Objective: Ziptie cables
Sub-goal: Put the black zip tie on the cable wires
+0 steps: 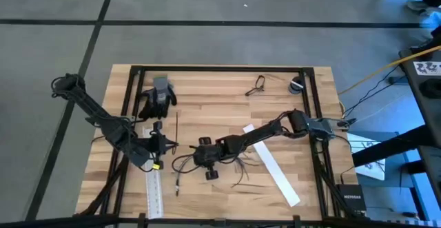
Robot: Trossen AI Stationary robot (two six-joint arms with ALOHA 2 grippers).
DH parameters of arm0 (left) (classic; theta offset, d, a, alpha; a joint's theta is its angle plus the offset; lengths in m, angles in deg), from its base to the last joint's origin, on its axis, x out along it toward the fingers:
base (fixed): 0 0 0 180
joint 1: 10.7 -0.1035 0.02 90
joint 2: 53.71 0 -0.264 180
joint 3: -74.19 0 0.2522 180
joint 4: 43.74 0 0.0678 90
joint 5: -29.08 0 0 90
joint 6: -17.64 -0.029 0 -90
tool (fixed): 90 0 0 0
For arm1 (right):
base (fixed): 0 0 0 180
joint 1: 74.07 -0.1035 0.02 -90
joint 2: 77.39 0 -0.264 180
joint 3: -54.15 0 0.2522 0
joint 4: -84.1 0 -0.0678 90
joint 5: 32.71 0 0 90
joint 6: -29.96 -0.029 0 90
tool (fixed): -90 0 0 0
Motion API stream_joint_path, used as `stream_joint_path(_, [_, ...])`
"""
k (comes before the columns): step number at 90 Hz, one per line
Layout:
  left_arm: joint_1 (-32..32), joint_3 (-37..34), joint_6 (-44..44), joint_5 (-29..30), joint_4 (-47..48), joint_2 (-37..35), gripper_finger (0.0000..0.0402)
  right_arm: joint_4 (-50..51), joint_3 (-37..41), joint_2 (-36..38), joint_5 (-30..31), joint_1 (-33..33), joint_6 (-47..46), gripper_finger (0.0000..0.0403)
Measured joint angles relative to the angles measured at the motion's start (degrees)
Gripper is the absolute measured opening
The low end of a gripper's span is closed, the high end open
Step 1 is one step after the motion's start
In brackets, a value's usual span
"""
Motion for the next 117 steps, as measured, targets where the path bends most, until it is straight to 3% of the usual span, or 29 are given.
stream_joint_path(32, [1.01,-0.02,0.04,-0.48,0.34,0.0,0.0,4.55,7.06,4.52,0.48,0.02,-3.39,0.0])
stream_joint_path(59, [0.97,-0.02,0.1,0.57,0.63,0.0,0.0,-5.68,16.55,10.43,0.29,0.83,-4.79,0.0])
stream_joint_path(117, [-1.16,-0.02,-0.6,1.18,1.29,0.0,0.0,-13.68,16.78,10.1,2.31,1.22,-2.8,0.0])
